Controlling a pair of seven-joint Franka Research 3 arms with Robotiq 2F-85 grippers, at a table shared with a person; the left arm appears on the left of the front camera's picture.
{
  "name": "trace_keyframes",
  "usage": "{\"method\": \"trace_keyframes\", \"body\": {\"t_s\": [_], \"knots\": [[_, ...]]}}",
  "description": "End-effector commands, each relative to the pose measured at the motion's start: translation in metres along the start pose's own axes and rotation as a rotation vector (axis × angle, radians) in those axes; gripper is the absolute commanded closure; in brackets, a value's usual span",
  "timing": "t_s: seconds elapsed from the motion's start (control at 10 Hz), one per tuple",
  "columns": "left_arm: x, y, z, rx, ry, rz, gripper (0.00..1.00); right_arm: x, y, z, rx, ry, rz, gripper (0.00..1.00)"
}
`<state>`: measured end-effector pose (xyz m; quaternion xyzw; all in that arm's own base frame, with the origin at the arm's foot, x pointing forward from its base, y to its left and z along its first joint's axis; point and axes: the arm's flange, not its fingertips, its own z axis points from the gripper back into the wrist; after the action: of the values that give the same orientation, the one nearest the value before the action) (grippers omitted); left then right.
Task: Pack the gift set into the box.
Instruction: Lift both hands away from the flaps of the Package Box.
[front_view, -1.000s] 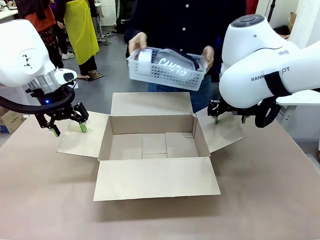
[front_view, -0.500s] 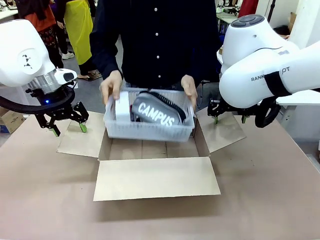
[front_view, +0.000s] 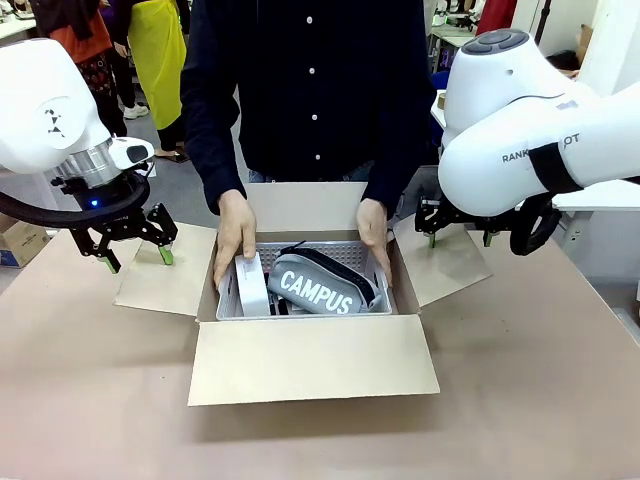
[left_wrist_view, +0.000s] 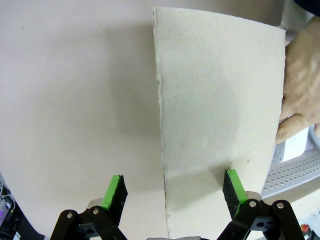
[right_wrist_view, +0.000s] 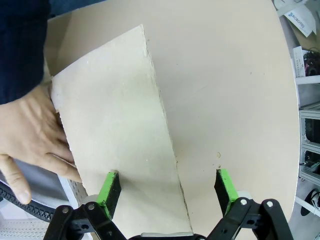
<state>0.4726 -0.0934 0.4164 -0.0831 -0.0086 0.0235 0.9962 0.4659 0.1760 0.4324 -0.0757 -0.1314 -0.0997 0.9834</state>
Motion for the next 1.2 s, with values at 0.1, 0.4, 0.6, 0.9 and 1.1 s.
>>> {"method": "trace_keyframes", "body": {"t_s": [0.1,0.4,0.6,0.9,1.1], "knots": [[-0.001,0.000,0.001,0.018,-0.010,0.007,0.00,0.002,0.001,0.002,-0.028,-0.017,-0.019,0.00],[-0.001,0.000,0.001,0.018,-0.010,0.007,0.00,0.002,0.001,0.002,-0.028,-0.017,-0.019,0.00],[-0.001,0.000,0.001,0.018,-0.010,0.007,0.00,0.002,0.001,0.002,-0.028,-0.017,-0.019,0.00],[-0.022,0.084,0.060,-0.390,0.262,-0.209,0.00,0.012,-0.096,0.049,0.381,0.249,0.060,0.00],[-0.036,0.180,0.067,-0.883,0.409,-0.345,0.00,0.016,-0.213,0.041,0.816,0.467,-0.051,0.00]]}}
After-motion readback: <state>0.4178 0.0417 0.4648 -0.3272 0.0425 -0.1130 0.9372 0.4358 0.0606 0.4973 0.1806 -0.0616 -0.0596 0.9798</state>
